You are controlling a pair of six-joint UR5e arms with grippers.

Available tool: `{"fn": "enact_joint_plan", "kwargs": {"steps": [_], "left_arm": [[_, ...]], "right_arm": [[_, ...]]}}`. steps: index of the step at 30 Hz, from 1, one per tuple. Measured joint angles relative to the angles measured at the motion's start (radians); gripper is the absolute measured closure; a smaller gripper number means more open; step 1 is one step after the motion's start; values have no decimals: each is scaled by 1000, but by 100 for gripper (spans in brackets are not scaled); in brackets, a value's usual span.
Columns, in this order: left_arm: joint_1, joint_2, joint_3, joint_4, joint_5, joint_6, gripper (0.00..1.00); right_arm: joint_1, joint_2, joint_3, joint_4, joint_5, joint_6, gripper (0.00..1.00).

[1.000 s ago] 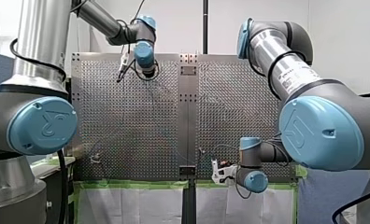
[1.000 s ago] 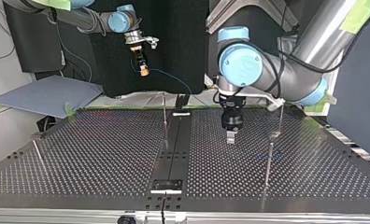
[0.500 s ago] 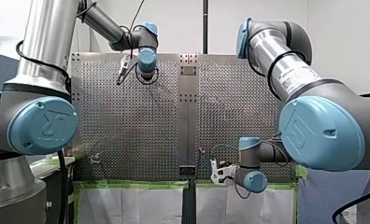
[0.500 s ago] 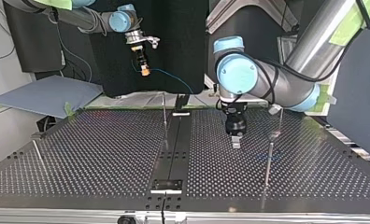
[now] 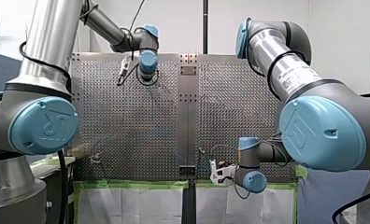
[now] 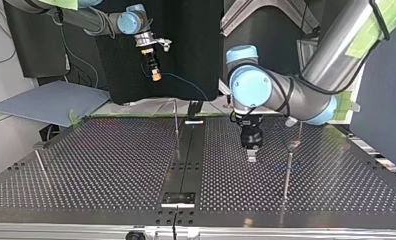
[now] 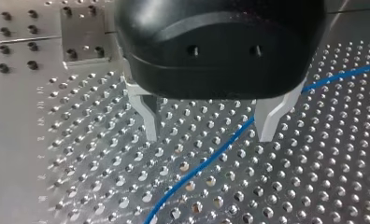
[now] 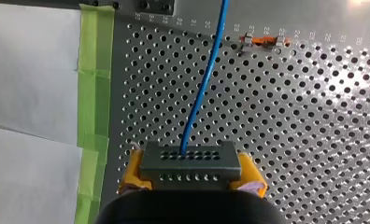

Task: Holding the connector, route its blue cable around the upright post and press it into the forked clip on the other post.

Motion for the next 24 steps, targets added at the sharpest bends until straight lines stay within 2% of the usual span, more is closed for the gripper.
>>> {"fn": "enact_joint_plan", "kwargs": {"steps": [5, 12, 24], "left_arm": [[0, -43, 29, 21, -31, 3, 0], [-7, -78, 35, 57, -85, 4, 0], [0, -86, 45, 72, -128, 30, 0]], "right_arm": [[4, 0, 0, 1, 0, 0, 100], [6, 0, 0, 0, 0, -1, 100], [8, 0, 0, -4, 0, -1, 100]]}}
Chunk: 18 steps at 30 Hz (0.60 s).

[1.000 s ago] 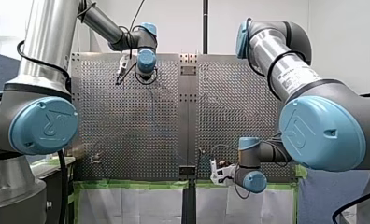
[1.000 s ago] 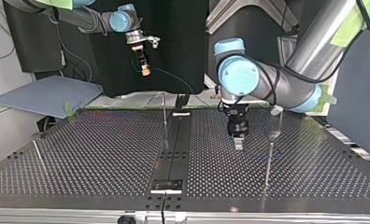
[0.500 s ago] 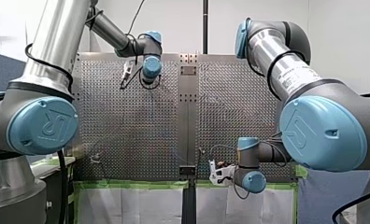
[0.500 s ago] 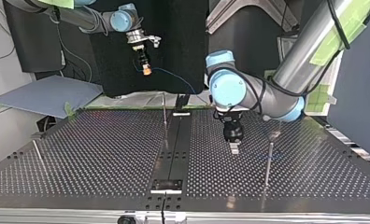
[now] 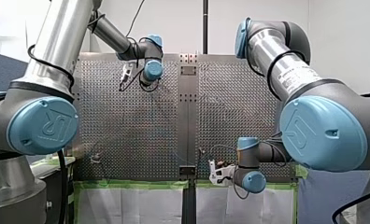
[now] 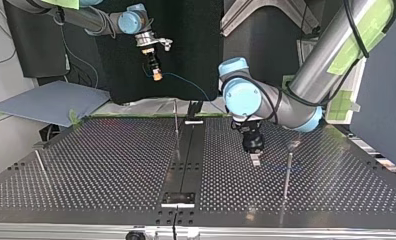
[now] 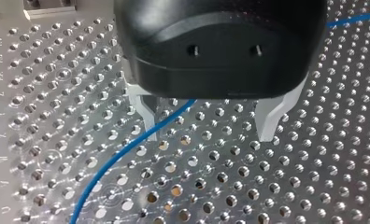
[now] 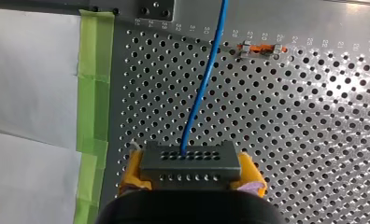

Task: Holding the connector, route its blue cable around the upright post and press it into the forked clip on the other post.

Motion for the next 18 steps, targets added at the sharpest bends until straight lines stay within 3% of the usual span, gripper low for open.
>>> {"fn": "enact_joint_plan", "kwargs": {"steps": [10, 18], "left_arm": [[-13, -1, 50, -15, -9, -30, 0], [-21, 0, 105, -42, -63, -54, 0]], "right_arm": [[1, 0, 0, 0, 0, -1, 100], [7, 0, 0, -1, 0, -4, 100]]}}
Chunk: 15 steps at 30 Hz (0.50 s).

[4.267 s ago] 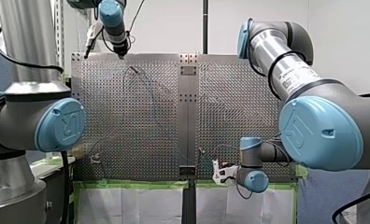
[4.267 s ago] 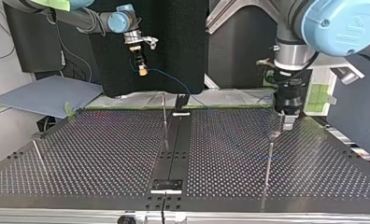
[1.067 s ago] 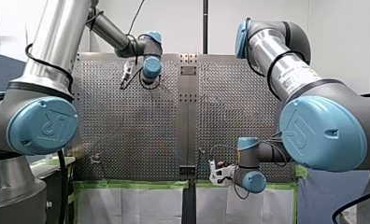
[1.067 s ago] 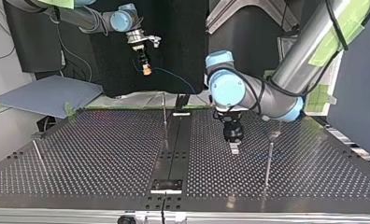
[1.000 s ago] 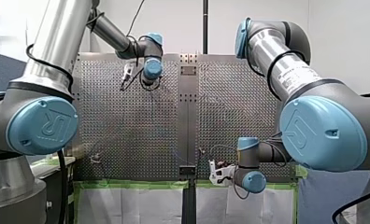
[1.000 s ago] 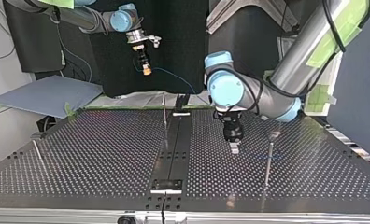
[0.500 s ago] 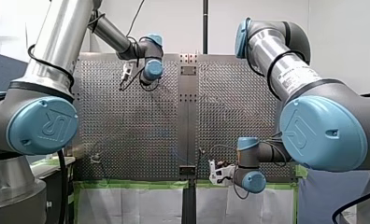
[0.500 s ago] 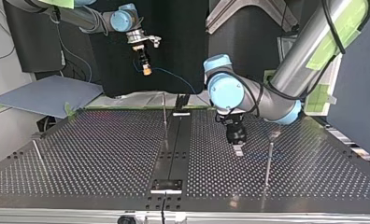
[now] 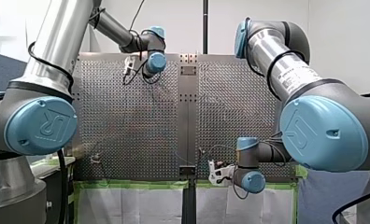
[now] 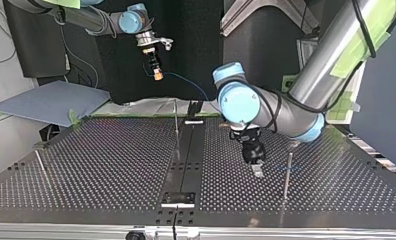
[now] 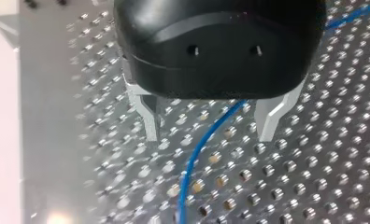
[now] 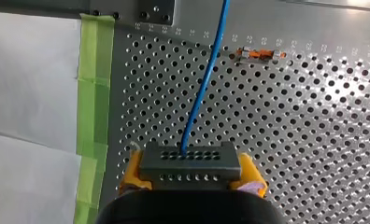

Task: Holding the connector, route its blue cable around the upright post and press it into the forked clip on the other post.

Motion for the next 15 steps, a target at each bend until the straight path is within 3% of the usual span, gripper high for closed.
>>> {"fn": "enact_joint_plan", "kwargs": {"steps": [7, 15], "left_arm": [[-11, 0, 54, -23, -32, -19, 0], [-20, 0, 88, -45, -38, -75, 0]], "right_arm": [[4, 0, 0, -2, 0, 0, 100], [5, 0, 0, -6, 0, 1, 100]]}}
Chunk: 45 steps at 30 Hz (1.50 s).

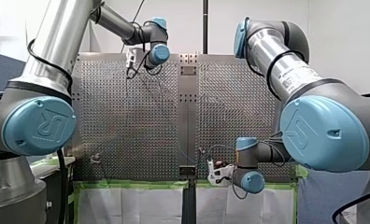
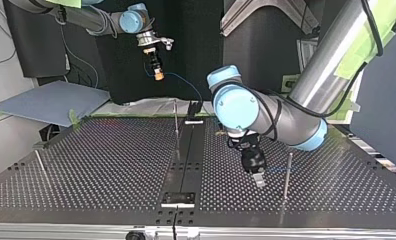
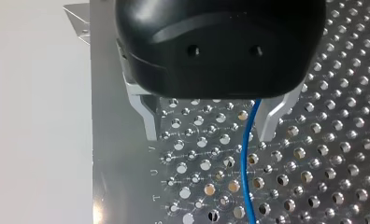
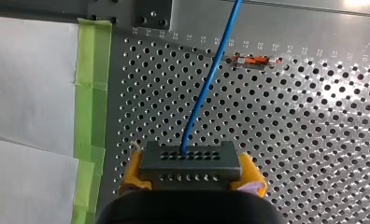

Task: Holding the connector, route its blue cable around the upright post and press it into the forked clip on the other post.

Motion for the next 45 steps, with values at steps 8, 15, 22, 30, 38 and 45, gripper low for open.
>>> {"fn": "enact_joint_plan", "kwargs": {"steps": [8, 15, 22, 30, 38, 45], "left_arm": [[-2, -2, 3, -18, -20, -51, 0], [-13, -36, 34, -45, -34, -73, 0], [-19, -73, 81, -75, -55, -100, 0], [-34, -85, 77, -104, -74, -104, 0], [-62, -139, 46, -100, -76, -92, 0], [-63, -150, -8, -48, -77, -64, 0]], "right_arm": [[0, 0, 0, -2, 0, 1, 100], [1, 0, 0, -1, 0, -1, 100], [1, 0, 0, -2, 0, -2, 100], [2, 1, 0, -5, 0, -2, 100], [5, 0, 0, -1, 0, -3, 100], [7, 0, 0, 0, 0, -3, 100]]}}
